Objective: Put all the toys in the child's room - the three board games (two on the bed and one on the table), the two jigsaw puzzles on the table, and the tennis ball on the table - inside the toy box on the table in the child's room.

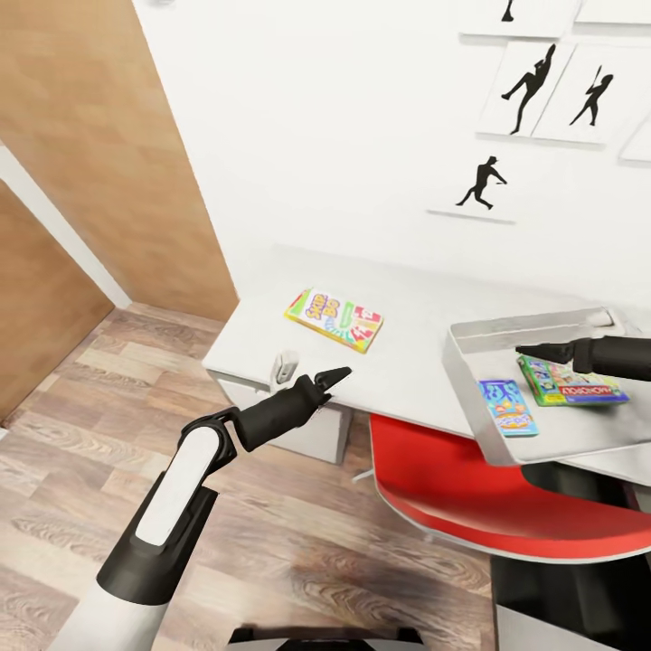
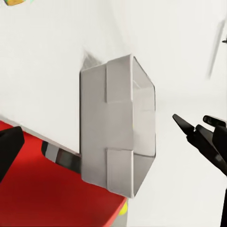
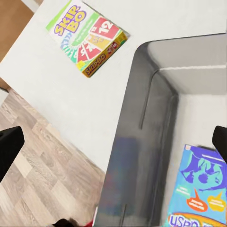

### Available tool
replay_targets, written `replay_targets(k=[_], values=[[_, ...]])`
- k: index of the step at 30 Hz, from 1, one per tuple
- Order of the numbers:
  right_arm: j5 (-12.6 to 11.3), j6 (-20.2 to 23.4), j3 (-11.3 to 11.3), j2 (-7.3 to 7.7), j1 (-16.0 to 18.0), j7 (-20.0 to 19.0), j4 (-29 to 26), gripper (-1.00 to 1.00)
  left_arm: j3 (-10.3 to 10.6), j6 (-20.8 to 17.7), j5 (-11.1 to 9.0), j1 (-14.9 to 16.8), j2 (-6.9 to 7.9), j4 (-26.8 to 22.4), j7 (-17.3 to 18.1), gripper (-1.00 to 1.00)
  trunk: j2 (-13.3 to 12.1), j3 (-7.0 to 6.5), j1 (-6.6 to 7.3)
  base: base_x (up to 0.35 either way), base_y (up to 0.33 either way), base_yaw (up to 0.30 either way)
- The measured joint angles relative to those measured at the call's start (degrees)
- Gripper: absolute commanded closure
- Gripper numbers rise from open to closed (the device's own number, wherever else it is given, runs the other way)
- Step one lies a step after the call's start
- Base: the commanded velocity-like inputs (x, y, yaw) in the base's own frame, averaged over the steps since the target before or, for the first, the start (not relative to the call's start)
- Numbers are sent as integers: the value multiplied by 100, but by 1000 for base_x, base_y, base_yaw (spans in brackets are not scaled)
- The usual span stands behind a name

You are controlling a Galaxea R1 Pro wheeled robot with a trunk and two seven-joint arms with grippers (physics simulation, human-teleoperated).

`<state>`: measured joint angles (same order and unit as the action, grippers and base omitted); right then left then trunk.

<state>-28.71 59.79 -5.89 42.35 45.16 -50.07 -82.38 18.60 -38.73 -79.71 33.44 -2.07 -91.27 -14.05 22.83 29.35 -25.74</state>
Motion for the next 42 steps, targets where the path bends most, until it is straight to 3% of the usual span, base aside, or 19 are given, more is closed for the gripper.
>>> replay_targets(k=[15,42], values=[[-15,0,-15,-13,-10,206,3,-100,101,0,66,2,1,1,-11,-100,0,-127,1,165,205,83],[-20,0,-53,23,-35,250,7,-100,138,-8,72,26,-19,1,-11,-100,0,-369,0,25,20,6]])
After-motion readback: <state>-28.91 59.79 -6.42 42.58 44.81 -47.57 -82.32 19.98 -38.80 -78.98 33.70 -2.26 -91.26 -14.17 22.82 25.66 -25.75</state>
